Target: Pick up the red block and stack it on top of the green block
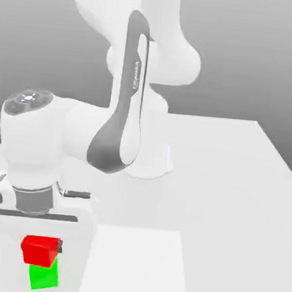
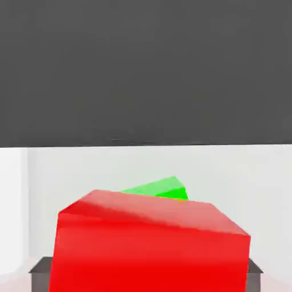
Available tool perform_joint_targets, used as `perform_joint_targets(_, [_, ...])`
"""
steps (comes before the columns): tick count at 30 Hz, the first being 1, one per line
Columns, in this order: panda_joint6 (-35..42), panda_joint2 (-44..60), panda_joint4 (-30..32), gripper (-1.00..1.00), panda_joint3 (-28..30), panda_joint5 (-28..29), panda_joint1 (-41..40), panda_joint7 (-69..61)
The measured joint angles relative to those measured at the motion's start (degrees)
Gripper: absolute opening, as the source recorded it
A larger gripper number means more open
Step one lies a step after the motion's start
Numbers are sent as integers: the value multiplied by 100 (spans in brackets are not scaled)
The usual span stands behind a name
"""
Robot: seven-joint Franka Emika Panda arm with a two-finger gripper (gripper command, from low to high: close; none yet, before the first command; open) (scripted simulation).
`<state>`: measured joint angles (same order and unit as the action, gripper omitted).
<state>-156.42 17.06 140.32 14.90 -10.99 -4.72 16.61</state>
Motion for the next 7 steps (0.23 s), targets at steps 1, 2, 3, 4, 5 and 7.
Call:
perform_joint_targets(1, [0, 0, 0, 100, 0, 0, 0, 0])
perform_joint_targets(2, [-53, 64, -11, 100, -24, -41, -24, -30])
perform_joint_targets(3, [15, -7, -12, 100, 9, 8, -3, 3])
perform_joint_targets(4, [138, -146, -5, 100, 65, 106, 35, 75])
perform_joint_targets(5, [290, -319, 5, 100, 126, 228, 74, 163])
perform_joint_targets(7, [631, -706, 30, 100, 202, 504, 102, 362])
